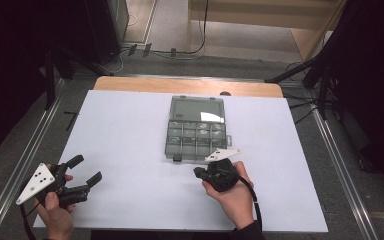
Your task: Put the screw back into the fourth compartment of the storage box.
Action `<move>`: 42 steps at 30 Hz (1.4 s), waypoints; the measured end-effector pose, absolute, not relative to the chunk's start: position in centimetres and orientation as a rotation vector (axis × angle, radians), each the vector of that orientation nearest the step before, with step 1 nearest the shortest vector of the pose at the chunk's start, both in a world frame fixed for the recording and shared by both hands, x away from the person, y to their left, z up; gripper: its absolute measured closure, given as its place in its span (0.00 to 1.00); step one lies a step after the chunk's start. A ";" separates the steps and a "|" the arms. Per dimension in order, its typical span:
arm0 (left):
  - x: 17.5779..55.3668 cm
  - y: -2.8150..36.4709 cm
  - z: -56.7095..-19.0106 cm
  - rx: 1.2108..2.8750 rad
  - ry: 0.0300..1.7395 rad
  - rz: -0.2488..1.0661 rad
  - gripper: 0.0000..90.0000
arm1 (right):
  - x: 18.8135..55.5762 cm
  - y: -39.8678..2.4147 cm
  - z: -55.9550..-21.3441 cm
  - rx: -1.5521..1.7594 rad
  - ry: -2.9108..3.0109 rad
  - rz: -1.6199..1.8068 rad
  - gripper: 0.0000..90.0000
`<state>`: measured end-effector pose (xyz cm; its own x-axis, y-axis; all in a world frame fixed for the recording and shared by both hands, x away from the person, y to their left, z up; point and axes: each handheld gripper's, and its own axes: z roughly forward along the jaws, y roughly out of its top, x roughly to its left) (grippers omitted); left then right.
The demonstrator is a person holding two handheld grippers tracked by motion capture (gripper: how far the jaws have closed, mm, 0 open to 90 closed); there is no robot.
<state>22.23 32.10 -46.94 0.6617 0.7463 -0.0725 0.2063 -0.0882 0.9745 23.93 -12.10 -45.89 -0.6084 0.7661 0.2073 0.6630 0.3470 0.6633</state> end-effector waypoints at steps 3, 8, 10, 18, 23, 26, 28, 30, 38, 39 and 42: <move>22.2 32.1 -46.9 1.633 0.794 0.540 0.14 | 24.2 -12.3 -45.3 1.312 2.452 1.112 1.00; 22.2 32.1 -46.9 1.637 0.793 0.540 0.14 | 24.7 -12.6 -44.6 1.308 2.440 1.112 1.00; 22.2 32.1 -46.9 1.637 0.793 0.541 0.14 | 25.0 -12.7 -44.3 1.309 2.440 1.106 1.00; 22.2 32.1 -46.9 1.634 0.794 0.540 0.14 | 26.1 -13.2 -43.2 1.300 2.421 1.115 1.00; 22.2 32.0 -46.9 1.636 0.792 0.539 0.14 | 26.9 -13.5 -42.6 1.306 2.398 1.117 1.00; 22.2 32.0 -46.9 1.633 0.794 0.536 0.14 | 27.4 -13.8 -42.2 1.303 2.394 1.106 1.00; 22.2 32.0 -46.9 1.633 0.794 0.537 0.14 | 27.8 -14.0 -42.0 1.309 2.391 1.101 1.00; 22.2 32.0 -46.9 1.633 0.794 0.537 0.14 | 28.2 -14.1 -41.8 1.316 2.385 1.096 1.00; 22.2 32.1 -46.9 1.633 0.797 0.539 0.14 | 29.8 -15.2 -41.4 1.351 2.347 1.082 1.00; 22.2 32.1 -46.9 1.632 0.798 0.538 0.14 | 30.0 -15.2 -41.4 1.354 2.345 1.078 1.00; 22.2 32.1 -46.9 1.633 0.801 0.539 0.14 | 30.7 -15.5 -41.6 1.368 2.333 1.073 1.00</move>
<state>22.21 32.12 -46.92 0.6581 0.7490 -0.0769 0.2107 -0.0852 0.9738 30.66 -15.51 -41.57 -0.5372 0.8286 0.1576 0.6591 0.2959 0.6914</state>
